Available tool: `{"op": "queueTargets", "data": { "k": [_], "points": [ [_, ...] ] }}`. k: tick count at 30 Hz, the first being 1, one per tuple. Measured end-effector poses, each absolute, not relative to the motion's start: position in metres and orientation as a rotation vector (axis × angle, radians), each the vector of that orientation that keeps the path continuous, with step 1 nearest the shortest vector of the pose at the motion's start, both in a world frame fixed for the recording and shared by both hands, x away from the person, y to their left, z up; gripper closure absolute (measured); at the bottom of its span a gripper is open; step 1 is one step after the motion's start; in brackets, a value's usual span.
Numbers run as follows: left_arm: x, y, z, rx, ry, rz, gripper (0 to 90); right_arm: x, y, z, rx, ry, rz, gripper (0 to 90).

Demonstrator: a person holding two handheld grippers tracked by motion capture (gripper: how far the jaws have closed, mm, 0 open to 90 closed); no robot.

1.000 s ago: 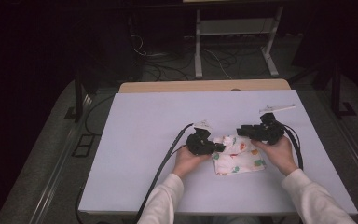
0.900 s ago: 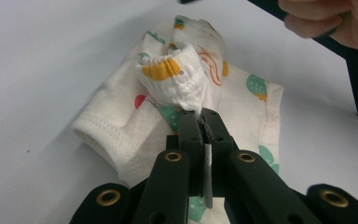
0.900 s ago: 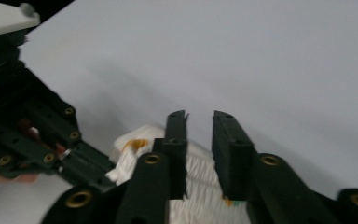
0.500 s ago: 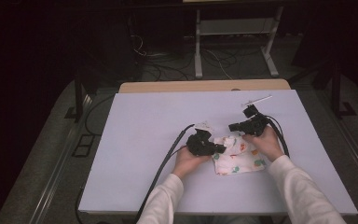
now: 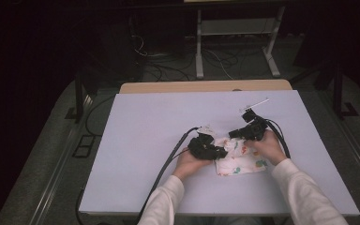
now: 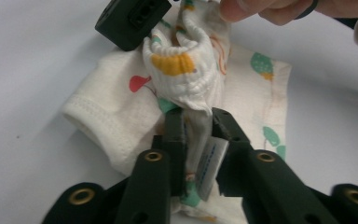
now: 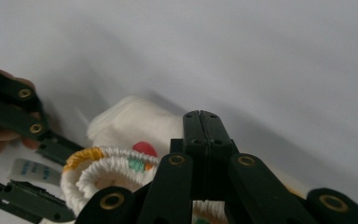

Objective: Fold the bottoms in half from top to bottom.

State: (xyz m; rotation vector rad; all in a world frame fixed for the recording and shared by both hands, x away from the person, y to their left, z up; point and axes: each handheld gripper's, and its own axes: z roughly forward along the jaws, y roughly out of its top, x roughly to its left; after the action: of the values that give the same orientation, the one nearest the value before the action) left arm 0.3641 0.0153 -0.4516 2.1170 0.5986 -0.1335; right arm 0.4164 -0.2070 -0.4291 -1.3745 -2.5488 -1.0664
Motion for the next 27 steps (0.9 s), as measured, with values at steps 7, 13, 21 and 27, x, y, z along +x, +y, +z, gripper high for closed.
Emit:
{"op": "queueTargets", "data": {
  "k": [7,13,21,27],
  "points": [
    [0.363,0.02,-0.445,2.084,0.628,-0.125,54.5,0.401,-0.215,-0.418,-1.353,-2.545,-1.084,88.5],
    [0.364,0.028,-0.442,2.023,0.667,-0.111,45.3,0.386,-0.22,-0.409,-1.309,-2.577,-1.1,88.5],
    [0.364,0.036,-0.44,1.962,0.72,-0.072,36.9,0.361,-0.22,-0.403,-1.222,-2.599,-1.107,88.5],
    [0.364,0.044,-0.442,1.935,0.769,-0.049,35.1,0.339,-0.223,-0.407,-1.185,-2.61,-1.074,88.4]
  ]
}}
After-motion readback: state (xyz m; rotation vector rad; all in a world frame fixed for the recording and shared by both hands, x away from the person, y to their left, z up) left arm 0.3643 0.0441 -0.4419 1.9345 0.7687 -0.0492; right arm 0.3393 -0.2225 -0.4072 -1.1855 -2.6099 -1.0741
